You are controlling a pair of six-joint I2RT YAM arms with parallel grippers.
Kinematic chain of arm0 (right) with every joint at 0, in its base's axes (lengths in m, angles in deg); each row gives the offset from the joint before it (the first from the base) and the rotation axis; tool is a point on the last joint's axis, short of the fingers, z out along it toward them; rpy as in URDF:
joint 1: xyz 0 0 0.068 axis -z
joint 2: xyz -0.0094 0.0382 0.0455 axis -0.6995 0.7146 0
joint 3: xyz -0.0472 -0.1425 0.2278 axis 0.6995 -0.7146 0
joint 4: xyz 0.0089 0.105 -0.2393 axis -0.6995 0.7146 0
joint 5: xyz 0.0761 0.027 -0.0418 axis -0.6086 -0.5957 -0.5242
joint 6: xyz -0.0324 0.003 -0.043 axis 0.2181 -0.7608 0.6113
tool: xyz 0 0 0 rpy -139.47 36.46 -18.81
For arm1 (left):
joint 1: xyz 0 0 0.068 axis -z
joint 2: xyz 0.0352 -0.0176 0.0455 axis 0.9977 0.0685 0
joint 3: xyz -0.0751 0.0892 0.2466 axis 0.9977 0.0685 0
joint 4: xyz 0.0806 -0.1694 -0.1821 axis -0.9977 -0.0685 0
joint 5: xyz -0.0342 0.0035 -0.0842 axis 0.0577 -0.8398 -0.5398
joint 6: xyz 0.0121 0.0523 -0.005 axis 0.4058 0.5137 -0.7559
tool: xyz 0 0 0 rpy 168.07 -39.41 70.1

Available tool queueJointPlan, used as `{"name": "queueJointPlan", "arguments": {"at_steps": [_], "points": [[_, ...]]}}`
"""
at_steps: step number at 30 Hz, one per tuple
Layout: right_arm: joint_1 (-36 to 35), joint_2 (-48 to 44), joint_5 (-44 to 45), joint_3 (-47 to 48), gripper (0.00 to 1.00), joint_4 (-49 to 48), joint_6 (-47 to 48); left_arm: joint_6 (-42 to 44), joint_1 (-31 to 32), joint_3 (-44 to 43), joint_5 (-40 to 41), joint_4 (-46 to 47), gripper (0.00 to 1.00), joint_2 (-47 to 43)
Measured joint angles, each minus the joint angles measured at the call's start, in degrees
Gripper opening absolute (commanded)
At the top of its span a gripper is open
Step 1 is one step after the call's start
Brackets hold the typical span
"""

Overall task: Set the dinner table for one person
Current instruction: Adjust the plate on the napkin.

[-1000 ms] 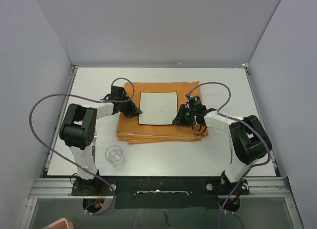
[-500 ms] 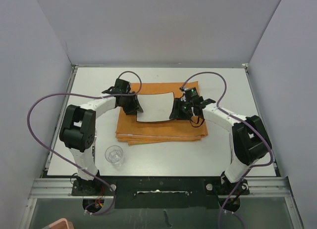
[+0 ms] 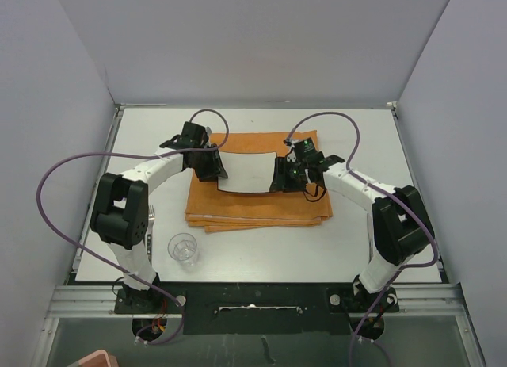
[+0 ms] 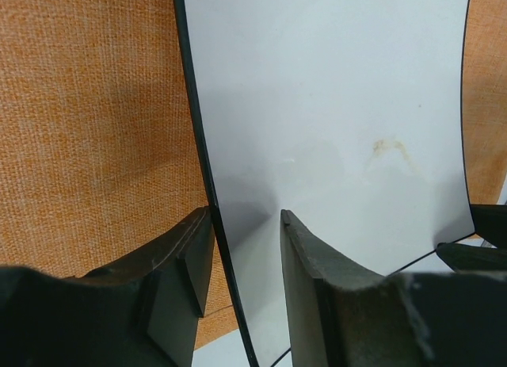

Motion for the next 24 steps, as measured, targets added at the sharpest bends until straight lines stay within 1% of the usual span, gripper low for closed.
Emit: {"name": "queueJointPlan", "arguments": {"at_steps": [17,21,24], "points": [[0.3,0.2,-0.9,1.9,0.48,3.4,1.2,0.3,0.0,0.0,-0.3,-1.4,0.33,0.0],[2.2,3.5,-1.6,4.0,0.48,5.2,-0.9,0.1,0.1,0.0,-1.2,-1.4,0.33,0.0],[3.5,9.1,-2.3,6.5,0.47,7.0,-3.2,-0.2,0.4,0.0,-2.5,-1.4,0.33,0.0]]}}
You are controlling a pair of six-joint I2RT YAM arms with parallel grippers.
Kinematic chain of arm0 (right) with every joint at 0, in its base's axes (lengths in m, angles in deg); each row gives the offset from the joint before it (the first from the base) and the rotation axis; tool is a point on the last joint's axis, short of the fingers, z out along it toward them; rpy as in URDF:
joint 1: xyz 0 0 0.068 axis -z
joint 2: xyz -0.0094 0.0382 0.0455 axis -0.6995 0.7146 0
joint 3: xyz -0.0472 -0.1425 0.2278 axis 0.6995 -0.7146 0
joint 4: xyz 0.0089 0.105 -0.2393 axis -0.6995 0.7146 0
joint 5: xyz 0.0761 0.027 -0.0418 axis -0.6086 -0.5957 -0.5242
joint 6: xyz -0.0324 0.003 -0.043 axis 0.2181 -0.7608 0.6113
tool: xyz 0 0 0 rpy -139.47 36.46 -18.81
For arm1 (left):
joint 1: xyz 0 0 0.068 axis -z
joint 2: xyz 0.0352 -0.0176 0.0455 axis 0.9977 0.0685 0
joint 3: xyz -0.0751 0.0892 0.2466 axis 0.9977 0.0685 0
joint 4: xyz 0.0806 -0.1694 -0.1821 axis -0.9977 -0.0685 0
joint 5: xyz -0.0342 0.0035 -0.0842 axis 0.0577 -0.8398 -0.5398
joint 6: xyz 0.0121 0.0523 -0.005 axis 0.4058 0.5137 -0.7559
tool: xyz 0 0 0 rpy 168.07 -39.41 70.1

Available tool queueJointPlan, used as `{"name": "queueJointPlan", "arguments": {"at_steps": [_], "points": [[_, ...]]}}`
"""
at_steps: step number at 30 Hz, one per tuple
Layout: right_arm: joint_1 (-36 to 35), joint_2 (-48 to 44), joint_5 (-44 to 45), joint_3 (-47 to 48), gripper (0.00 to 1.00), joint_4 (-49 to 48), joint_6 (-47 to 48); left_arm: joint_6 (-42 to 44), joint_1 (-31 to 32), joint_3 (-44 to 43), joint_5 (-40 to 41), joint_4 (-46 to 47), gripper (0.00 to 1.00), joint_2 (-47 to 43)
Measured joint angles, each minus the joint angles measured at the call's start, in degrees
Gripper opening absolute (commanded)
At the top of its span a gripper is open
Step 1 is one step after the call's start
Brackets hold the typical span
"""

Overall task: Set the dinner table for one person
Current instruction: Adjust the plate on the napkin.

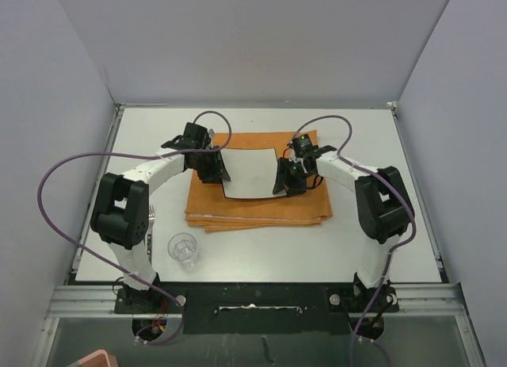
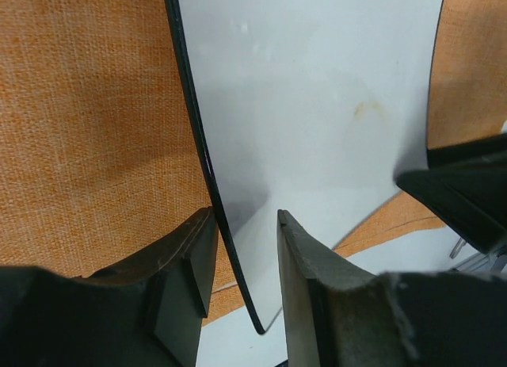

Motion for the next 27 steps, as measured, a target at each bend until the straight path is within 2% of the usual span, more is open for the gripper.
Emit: {"name": "queueJointPlan", "arguments": {"at_steps": [4,13,14,15,20,27], "points": [[0.2,8.3,-0.9,7.1,0.47,6.0,-1.6,0.1,0.3,0.0,0.0,0.0,0.34,0.0],[-1.2,9.7,-0.6,11.0,0.55,8.5,-1.0,3.0,0.0,-4.2,1.8,-3.7,0.44,2.3],[-1.4,9.7,-0.6,11.5,0.83,9.0,-0.9,3.3,0.0,-4.6,2.1,-4.1,0.44,2.8],[-1.6,9.7,-0.5,12.1,0.88,9.6,-0.7,3.8,0.0,-5.1,2.6,-4.6,0.45,3.6],[-2.6,9.5,-0.5,14.8,0.89,10.6,0.6,5.3,0.3,-6.4,2.9,-8.5,0.48,7.1],[-1.8,6.8,1.1,16.4,0.90,12.8,2.3,7.6,1.8,-15.1,4.9,-17.1,0.50,13.0]]}}
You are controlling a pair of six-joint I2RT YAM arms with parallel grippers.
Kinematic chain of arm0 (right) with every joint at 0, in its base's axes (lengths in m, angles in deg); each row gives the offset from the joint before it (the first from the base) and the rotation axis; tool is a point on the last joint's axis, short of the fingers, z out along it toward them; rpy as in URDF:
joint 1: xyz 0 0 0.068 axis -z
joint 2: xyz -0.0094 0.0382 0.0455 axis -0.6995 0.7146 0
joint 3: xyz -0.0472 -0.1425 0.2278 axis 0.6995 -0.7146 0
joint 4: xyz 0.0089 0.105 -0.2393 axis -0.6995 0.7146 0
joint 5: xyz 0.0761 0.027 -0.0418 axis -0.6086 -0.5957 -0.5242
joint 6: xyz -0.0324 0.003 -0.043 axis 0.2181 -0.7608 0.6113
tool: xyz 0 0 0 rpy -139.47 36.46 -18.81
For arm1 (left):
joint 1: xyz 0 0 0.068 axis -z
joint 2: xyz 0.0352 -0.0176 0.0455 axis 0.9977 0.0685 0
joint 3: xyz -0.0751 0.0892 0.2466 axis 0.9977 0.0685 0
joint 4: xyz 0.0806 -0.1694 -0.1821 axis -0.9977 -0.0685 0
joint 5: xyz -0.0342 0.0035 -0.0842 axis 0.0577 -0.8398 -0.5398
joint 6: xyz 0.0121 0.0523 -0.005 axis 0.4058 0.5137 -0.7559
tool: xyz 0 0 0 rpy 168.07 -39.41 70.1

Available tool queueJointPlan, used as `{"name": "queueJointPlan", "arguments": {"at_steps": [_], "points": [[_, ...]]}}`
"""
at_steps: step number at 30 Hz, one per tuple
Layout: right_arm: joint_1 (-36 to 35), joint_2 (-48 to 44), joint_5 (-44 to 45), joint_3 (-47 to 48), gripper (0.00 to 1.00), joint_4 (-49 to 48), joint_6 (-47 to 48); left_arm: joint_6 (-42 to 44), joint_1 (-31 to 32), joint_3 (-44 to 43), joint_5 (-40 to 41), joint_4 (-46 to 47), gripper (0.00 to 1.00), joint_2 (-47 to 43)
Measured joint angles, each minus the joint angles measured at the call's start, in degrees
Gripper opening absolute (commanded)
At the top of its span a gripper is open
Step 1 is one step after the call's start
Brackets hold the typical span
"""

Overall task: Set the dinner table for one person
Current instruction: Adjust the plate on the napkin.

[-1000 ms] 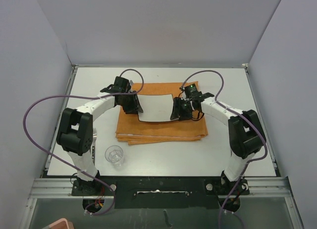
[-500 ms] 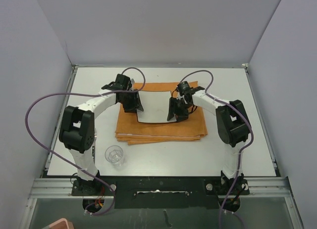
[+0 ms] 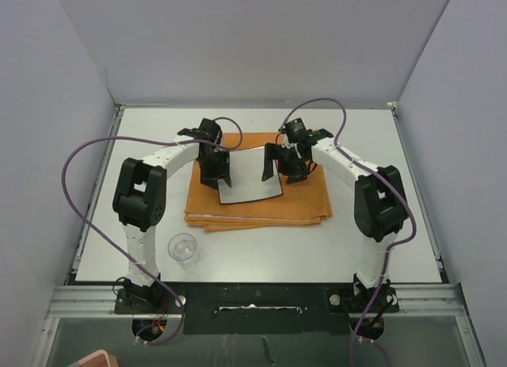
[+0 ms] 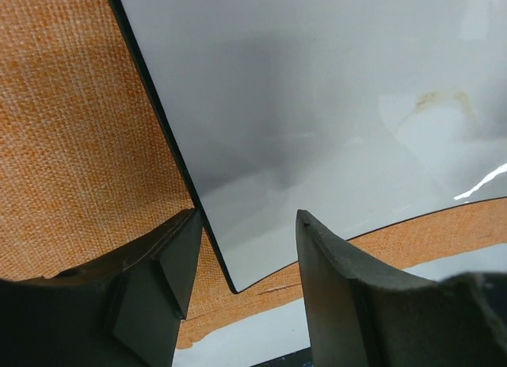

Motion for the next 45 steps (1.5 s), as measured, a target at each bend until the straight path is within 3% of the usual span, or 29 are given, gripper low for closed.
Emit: {"name": "queueJointPlan", "arguments": {"at_steps": [10,18,20,21,25,26,45], "points": [[0.9,-14.8,11.2,-1.6,0.88,-4.4,6.8,2.6,4.4,2.2,13.9,2.7,0.52,-2.3],[4.5,-14.2,15.2,-4.9,0.88,-4.7,10.4,1.4,-0.4,3.6,16.6,6.7,0.52,-6.5],[5.2,-13.8,15.5,-6.5,0.84,-4.5,10.6,0.8,-1.6,4.7,16.6,8.1,0.52,-6.5],[5.5,-13.6,15.6,-7.0,0.78,-4.2,10.7,0.5,-1.9,5.1,16.6,8.4,0.52,-6.5],[6.1,-12.4,15.9,-7.5,0.04,-3.6,11.6,-0.5,-2.0,5.4,15.3,9.4,0.51,-6.4],[6.3,-12.1,16.0,-7.5,0.00,-3.6,11.7,-0.6,-1.9,5.4,15.0,9.7,0.51,-6.4],[6.4,3.0,16.2,-4.7,0.00,-0.1,9.3,-3.1,-3.0,3.7,11.7,12.5,0.50,-1.7]]}}
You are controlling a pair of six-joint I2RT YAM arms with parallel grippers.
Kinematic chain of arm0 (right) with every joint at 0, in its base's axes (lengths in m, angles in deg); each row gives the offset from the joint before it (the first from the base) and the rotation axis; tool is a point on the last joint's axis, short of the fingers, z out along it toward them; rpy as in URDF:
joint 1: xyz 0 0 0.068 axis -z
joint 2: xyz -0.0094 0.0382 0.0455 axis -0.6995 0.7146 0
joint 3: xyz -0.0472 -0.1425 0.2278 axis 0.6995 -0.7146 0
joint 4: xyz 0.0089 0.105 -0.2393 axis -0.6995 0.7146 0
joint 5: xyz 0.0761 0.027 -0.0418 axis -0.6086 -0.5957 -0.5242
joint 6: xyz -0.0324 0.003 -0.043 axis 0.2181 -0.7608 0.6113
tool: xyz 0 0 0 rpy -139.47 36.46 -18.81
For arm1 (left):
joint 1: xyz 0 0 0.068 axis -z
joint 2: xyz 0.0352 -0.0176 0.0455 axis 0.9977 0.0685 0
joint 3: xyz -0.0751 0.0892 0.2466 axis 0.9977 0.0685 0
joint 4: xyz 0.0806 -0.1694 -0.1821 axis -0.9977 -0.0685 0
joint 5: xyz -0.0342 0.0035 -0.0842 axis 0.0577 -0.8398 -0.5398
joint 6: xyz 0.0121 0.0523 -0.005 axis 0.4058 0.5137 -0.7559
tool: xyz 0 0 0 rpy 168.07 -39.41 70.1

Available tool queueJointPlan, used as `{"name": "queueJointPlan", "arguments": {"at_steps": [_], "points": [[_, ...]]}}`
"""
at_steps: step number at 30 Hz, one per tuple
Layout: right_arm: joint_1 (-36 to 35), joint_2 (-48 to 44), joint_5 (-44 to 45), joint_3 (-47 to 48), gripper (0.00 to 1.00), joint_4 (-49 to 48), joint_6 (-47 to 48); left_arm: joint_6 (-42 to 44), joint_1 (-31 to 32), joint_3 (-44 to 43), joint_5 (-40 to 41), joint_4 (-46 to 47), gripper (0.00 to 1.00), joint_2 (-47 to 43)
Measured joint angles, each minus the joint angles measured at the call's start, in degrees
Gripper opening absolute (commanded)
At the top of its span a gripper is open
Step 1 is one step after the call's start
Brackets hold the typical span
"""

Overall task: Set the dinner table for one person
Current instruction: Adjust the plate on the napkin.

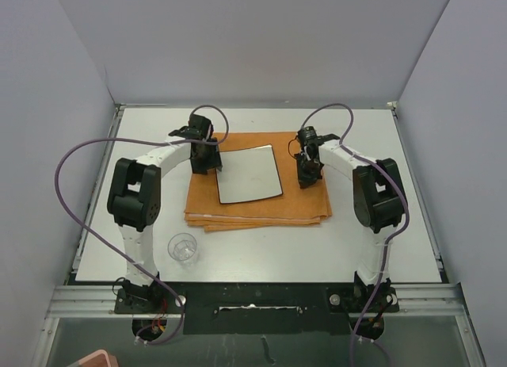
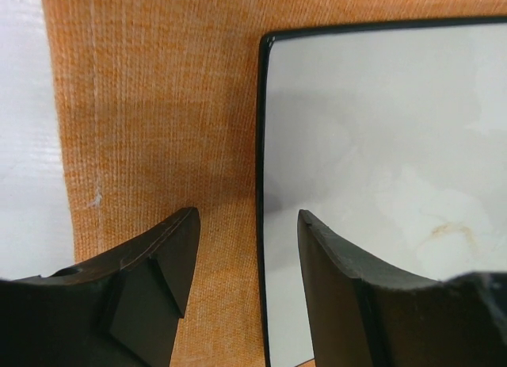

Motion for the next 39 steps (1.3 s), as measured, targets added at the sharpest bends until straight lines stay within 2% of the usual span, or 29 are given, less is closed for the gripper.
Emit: {"name": "queueJointPlan", "arguments": {"at_steps": [8,18,20,25,28,35,39], "points": [[0.0,0.5,0.0,0.4,0.00,0.1,-2.0,-0.2,-0.4,-6.5,-1.2,0.1,0.47,4.1],[0.0,0.5,0.0,0.2,0.00,0.0,-3.1,-2.6,-0.6,-9.2,-5.8,1.9,0.41,8.6],[0.0,0.5,0.1,0.2,0.00,0.1,-3.4,-3.2,-0.8,-9.5,-6.4,2.1,0.34,9.1],[0.0,0.5,0.4,0.2,0.00,0.5,-3.9,-4.4,-1.1,-11.4,-8.7,2.8,0.08,10.4],[0.3,0.5,0.6,0.2,0.00,0.9,-4.0,-5.0,-0.9,-13.5,-11.7,3.8,0.02,11.4],[0.5,0.5,1.3,0.3,0.00,2.0,-4.5,-5.4,1.2,-16.5,-13.1,5.1,0.01,12.3],[0.7,0.5,1.2,0.3,0.00,2.2,-4.9,-5.4,2.1,-16.5,-13.2,5.2,0.07,13.2]]}}
